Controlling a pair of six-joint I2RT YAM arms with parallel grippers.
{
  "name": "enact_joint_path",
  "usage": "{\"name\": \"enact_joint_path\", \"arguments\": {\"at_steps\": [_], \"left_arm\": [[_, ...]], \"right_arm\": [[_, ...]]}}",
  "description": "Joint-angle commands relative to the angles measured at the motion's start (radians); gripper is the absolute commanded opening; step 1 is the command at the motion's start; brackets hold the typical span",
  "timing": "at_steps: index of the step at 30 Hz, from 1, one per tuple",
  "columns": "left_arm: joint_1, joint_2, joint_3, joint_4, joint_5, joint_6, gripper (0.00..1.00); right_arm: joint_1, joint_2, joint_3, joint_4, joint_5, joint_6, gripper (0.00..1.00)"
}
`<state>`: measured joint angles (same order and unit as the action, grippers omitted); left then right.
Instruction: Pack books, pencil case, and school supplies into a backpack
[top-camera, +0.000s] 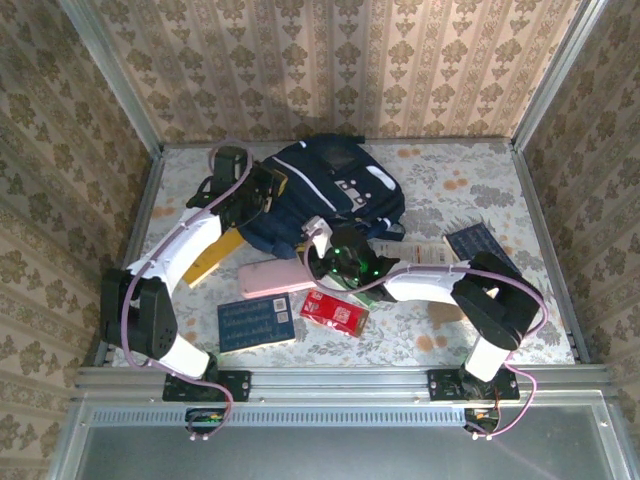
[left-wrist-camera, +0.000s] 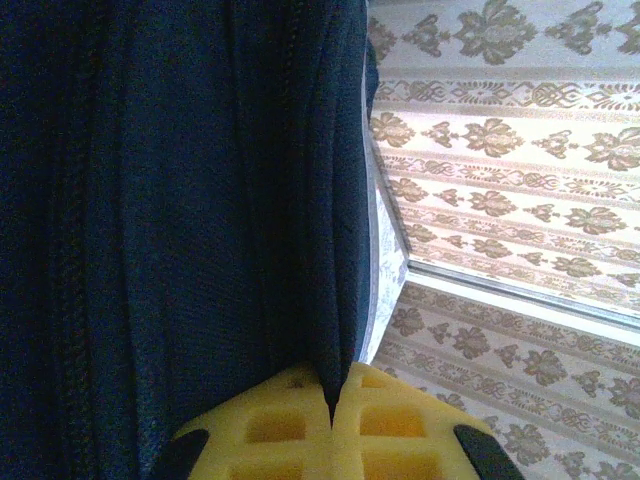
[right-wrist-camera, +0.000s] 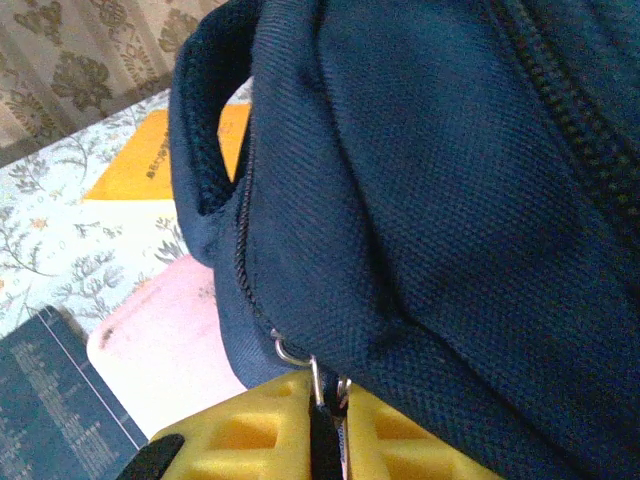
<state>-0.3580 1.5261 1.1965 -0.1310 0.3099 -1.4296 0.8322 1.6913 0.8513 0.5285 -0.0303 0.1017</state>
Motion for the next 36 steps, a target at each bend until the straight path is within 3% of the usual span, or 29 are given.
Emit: {"name": "enact_joint_path", "arguments": {"at_steps": [1, 6, 8, 11, 14, 18, 21, 26, 36], "left_arm": [[0.007, -0.007, 0.063, 0.033, 0.008, -0.021, 0.00], [0.003, -0.003, 0.069, 0.024, 0.003, -0.016, 0.00], [-0.004, 0.005, 0.068, 0.027, 0.003, -0.019, 0.00], [-0.011, 0.020, 0.068, 0.038, 0.011, -0.027, 0.00], [-0.013, 0.026, 0.070, 0.046, 0.019, -0.033, 0.00], [-0.009, 0.019, 0.077, 0.037, 0.015, -0.022, 0.00], [-0.009, 0.021, 0.080, 0.036, 0.017, -0.019, 0.00], [-0.011, 0.032, 0.078, 0.054, 0.028, -0.033, 0.00], [-0.032, 0.035, 0.075, 0.050, 0.041, -0.032, 0.00]], "right_arm": [[-0.034, -0.046, -0.051, 0.041, 0.047, -0.002, 0.15], [-0.060, -0.077, -0.132, 0.060, 0.067, 0.009, 0.19], [-0.066, -0.087, -0.154, 0.080, 0.050, 0.007, 0.25], [-0.068, -0.113, -0.195, 0.162, -0.126, -0.039, 0.41], [-0.077, -0.162, -0.235, 0.221, -0.324, -0.057, 0.49], [-0.138, -0.231, -0.282, 0.214, -0.276, -0.001, 0.49], [-0.168, -0.222, -0.261, 0.137, -0.234, 0.001, 0.43], [-0.168, -0.126, -0.248, 0.197, -0.215, -0.040, 0.37], [-0.157, 0.012, -0.176, 0.302, -0.258, -0.051, 0.38]]}}
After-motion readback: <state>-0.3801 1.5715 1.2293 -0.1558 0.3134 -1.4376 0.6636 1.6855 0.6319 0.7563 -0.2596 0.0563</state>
